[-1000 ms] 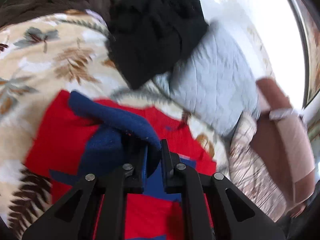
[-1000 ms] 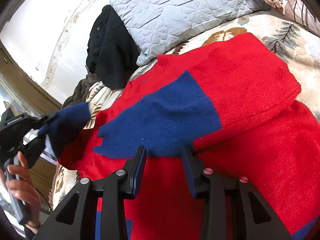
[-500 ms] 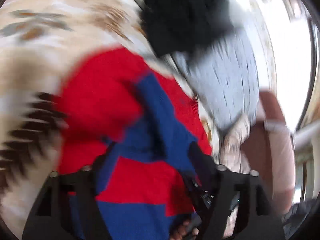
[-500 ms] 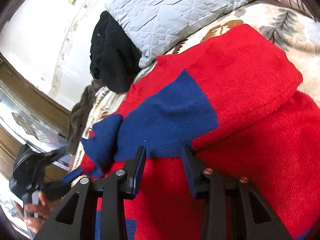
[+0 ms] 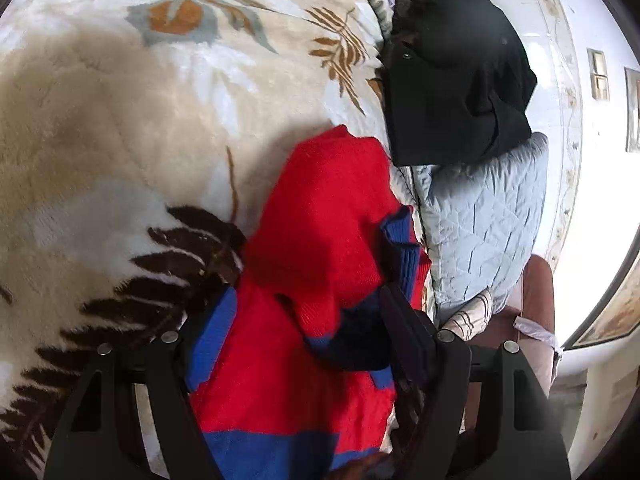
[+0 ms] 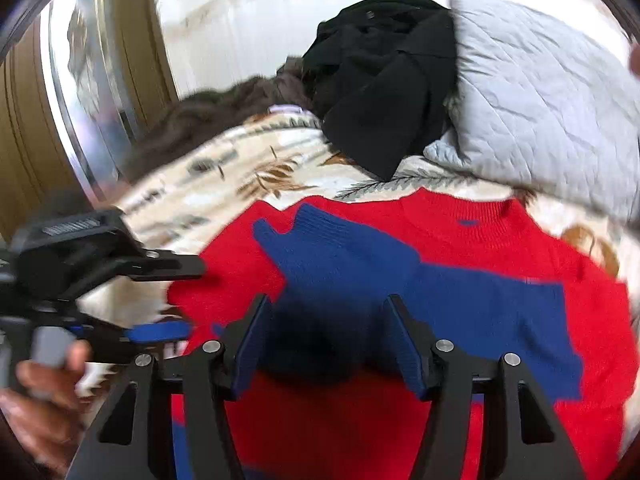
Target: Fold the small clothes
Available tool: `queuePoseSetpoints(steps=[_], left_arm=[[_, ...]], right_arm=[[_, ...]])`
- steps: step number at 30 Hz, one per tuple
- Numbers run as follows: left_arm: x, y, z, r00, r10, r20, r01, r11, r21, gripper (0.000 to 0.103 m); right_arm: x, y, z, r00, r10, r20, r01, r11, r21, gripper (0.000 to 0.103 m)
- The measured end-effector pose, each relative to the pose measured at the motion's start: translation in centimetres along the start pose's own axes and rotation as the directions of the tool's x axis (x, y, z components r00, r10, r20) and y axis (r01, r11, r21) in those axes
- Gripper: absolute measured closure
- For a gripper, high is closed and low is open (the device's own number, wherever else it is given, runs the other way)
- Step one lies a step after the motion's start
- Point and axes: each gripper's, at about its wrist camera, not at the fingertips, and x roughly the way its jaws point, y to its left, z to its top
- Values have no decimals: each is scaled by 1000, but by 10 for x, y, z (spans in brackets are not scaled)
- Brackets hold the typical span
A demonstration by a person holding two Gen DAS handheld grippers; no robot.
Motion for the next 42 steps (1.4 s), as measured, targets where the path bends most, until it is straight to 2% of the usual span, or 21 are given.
queuePoseSetpoints(steps=[2,3,4,7,9,11,14,17,22,24,26,27,28,29,30,32,34,36,37,39,42], left_arm=[[2,-4,1,1000,-5,-6,5,1000,7,29],[3,-7,0,1000,-5,-5,5,1000,20,29],[4,-10,-1,1000,-4,-4,4,1000,31,29],[6,-17,-4,1000,4,0,-4,998,58,29],[10,-19,-6,1000,16,-3,-16,997,69,29],[16,-22,-11,999,29,-17,-28,996,84,29],[22,-24,-17,998,46,-30,-43,994,104,29],[25,-28,-20,998,57,-28,-53,991,127,29],[27,-30,-20,998,58,-15,-55,988,141,30],[28,-32,-20,998,60,-4,-59,987,152,33],[27,-35,-21,997,76,24,-79,982,172,52],[27,-36,-21,995,88,38,-94,979,183,66],[26,-37,-21,994,99,48,-106,976,191,76],[26,-36,-21,993,108,51,-115,975,190,78],[27,-35,-20,993,111,45,-118,975,187,81],[30,-32,-19,993,117,24,-119,977,176,83],[33,-29,-20,991,131,8,-130,978,166,83],[29,-28,-23,990,139,7,-138,976,170,83],[25,-30,-26,991,131,11,-131,975,177,83],[12,-38,-32,995,98,34,-103,974,204,83],[-7,-55,-36,992,56,112,-85,960,266,83]], right_arm=[[16,4,2,997,-78,-25,77,996,-46,48],[22,2,4,997,-66,-36,65,997,-47,77],[21,-4,3,998,-41,-38,40,999,-31,93],[0,-40,2,999,21,33,-26,990,137,93],[-18,-78,-6,996,41,82,-64,954,292,94],[-31,-118,-21,994,45,102,-85,899,429,94],[-40,-165,-51,997,-1,77,-41,838,544,94],[-41,-199,-84,998,26,54,-55,757,651,94],[-47,-232,-117,989,52,136,-140,595,792,78],[-43,-238,-117,987,47,157,-156,559,815,76],[-37,-240,-110,989,43,142,-142,566,812,82],[-38,-240,-103,989,41,139,-136,584,800,99],[-46,-239,-96,985,34,171,-156,605,781,98],[-56,-241,-97,978,19,209,-176,616,768,99],[-69,-240,-93,966,2,260,-204,629,750,99],[-79,-245,-92,960,-40,278,-190,635,749,99],[-62,-257,-102,986,-50,157,-93,616,782,98],[-40,-264,-117,1000,-17,9,2,590,808,100],[-46,-263,-122,998,-21,51,-29,585,811,99],[-66,-256,-122,994,-84,77,-13,590,807,91],[-100,-246,-117,966,-205,157,1,609,793,90]])
